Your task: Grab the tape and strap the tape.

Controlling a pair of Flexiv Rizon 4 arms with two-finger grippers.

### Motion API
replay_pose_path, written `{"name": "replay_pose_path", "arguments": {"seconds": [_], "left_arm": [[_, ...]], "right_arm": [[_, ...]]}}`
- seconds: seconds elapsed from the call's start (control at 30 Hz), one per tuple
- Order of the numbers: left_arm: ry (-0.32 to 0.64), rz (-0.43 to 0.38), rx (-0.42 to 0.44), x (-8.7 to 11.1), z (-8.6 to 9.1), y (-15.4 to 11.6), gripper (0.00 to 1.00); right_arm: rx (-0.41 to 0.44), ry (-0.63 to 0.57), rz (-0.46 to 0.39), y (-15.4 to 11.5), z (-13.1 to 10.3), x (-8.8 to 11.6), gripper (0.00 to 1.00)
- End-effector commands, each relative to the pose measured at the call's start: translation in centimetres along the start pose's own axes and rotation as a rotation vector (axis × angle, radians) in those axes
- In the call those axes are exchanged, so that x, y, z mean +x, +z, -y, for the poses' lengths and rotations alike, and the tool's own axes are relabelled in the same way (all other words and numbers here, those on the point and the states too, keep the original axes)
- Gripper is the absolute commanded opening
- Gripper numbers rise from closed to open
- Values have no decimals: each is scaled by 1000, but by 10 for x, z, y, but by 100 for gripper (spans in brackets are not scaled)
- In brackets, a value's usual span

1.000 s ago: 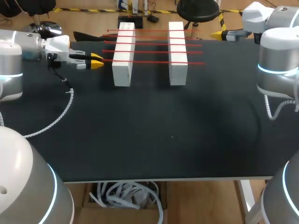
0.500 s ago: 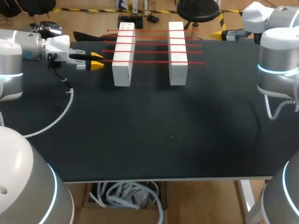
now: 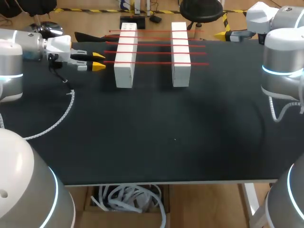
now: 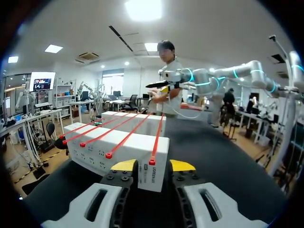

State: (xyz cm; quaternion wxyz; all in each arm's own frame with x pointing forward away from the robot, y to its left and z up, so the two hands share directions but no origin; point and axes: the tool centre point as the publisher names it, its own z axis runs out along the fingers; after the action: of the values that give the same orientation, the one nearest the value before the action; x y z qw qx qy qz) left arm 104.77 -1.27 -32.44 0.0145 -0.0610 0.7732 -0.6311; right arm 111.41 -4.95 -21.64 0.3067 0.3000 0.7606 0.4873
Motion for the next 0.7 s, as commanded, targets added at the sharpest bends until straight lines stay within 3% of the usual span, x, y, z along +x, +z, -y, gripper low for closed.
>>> {"name": "replay_pose_path", "arguments": {"seconds": [0.03, 0.27, 0.7], "left_arm": [[0, 5, -2, 2, 0, 0, 22], [2, 6, -1, 3, 1, 2, 27], [2, 7, -3, 3, 4, 2, 25]], "right_arm": [[0, 0, 0, 0, 0, 0, 100], [0, 0, 0, 0, 0, 0, 100], [0, 0, 0, 0, 0, 0, 100]]}}
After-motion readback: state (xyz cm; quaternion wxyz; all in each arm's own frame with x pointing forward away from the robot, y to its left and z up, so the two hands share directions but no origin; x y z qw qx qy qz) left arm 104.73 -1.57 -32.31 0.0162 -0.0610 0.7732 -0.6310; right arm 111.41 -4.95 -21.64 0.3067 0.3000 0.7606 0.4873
